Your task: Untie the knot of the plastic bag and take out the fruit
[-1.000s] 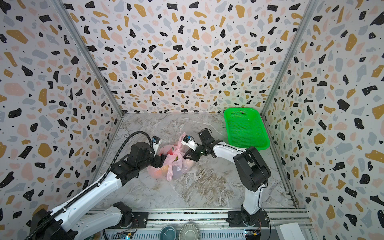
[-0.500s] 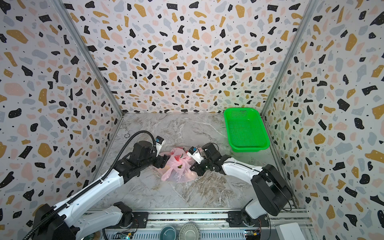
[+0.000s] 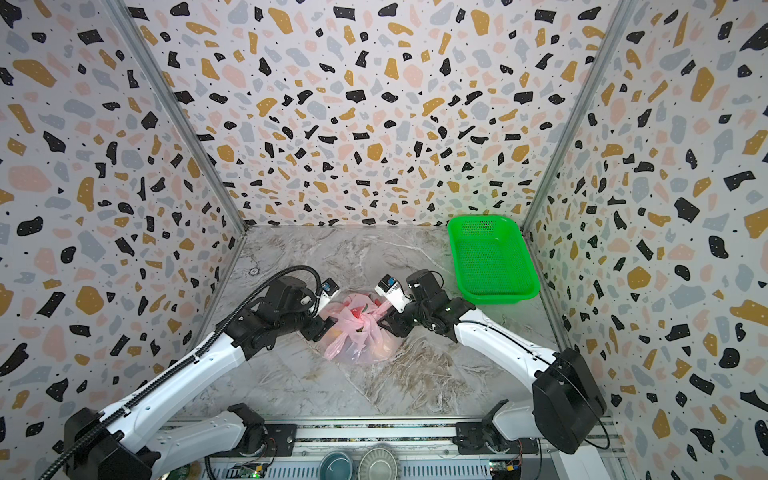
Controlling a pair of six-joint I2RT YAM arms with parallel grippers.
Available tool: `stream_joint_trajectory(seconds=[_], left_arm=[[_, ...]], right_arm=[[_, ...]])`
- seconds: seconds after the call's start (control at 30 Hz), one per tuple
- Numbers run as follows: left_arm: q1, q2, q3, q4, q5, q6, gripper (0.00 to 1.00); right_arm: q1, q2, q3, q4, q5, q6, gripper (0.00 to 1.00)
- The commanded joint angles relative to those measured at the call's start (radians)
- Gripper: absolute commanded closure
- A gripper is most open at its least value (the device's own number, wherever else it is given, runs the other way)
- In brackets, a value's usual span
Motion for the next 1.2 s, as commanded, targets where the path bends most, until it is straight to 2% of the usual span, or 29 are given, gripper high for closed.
stream_joint_trajectory(seconds=[0.0,0.13,0.43,0.6,0.73,0.9,1.03,1.17], left_arm=[[-0.005,-0.016,-0.035,0.039,0.130,0.137,0.22],[-0.005,0.016,-0.050,0.122,0.192,0.161,0.22],[-0.005,0.152,-0.014,0.188,0.230,0.255,0.21],[-0.005,0.195,-0.007,0.201,0.233,0.260,0.24],[-0.005,0.225,0.007,0.201,0.237,0.250,0.43],[-0.005,0.252,0.026,0.201,0.256,0.224,0.73],[-0.005,0.256,0.032,0.203,0.263,0.210,0.87],[-0.005,0.250,0.034,0.203,0.257,0.199,0.95]], right_arm=[[0.000,0.008,0.046,-0.078,0.005,-0.085,0.43],[0.004,0.053,0.084,-0.087,-0.031,-0.118,0.42],[0.031,0.046,0.042,-0.052,-0.050,-0.116,0.35],[0.031,0.042,0.014,-0.028,-0.046,-0.116,0.34],[0.031,0.064,0.000,0.012,-0.045,-0.115,0.34],[0.031,0.098,0.003,0.085,-0.049,-0.112,0.35],[0.031,0.142,0.019,0.114,-0.057,-0.111,0.39],[0.030,0.170,0.022,0.127,-0.064,-0.111,0.50]])
